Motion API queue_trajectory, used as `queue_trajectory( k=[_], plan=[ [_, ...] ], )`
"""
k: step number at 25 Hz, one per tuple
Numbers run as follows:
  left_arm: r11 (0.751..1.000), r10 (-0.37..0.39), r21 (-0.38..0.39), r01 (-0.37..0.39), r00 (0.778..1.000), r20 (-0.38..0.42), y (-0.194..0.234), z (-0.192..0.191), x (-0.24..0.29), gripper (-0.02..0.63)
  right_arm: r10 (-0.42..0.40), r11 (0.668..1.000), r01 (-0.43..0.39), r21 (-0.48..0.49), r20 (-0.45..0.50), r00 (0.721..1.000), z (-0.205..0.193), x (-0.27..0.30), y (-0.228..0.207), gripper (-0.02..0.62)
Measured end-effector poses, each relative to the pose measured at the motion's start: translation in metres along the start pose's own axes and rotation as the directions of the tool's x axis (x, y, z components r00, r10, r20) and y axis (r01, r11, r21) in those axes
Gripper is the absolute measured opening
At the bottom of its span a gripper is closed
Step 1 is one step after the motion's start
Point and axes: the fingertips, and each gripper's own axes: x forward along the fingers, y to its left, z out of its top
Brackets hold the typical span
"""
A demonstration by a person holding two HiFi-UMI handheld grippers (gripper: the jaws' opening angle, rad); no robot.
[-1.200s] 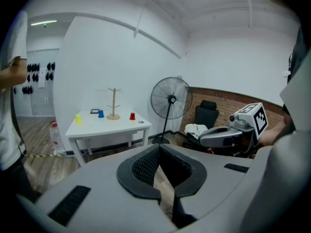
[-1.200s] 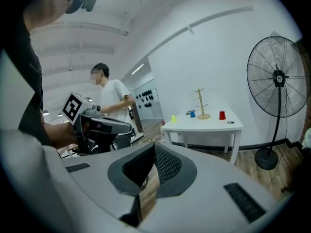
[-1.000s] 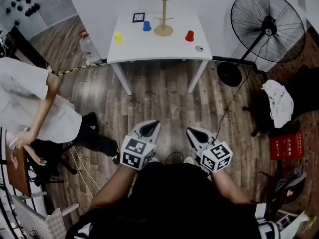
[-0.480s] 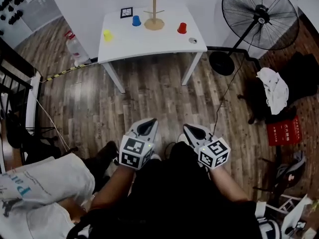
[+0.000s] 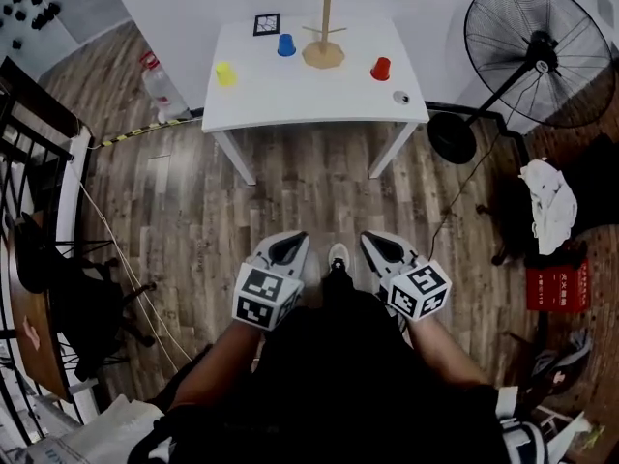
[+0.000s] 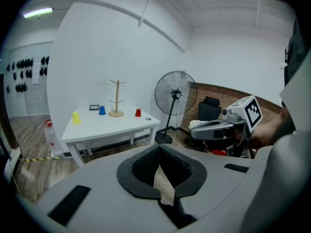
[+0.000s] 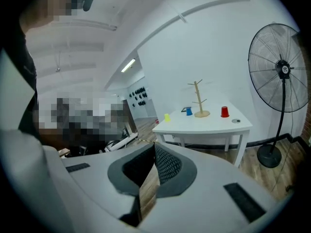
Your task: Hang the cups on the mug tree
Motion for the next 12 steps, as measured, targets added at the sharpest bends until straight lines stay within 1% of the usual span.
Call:
queue_trajectory(
  k=[4,8,12],
  plan=[
    [0.999,0.024,0.024,-0.024,1.000,0.016,0.028,0.042,0.029,0.015,0.016,1.000,-0.016,-0.008,0.022,1.000,0.042,0.032,-0.038,0.006],
    [0.998,0.055,-0.003,-0.055,0.997,0.049,0.054,0.086,0.060,0.015,0.031,0.998,-0.029,-0.054,0.046,0.998,0.085,0.053,-0.077,0.006],
    [0.996,0.082,0.024,-0.083,0.995,0.048,0.070,0.114,0.097,0.015,0.060,0.996,-0.056,-0.066,0.069,0.996,0.113,0.074,-0.114,0.006]
  ],
)
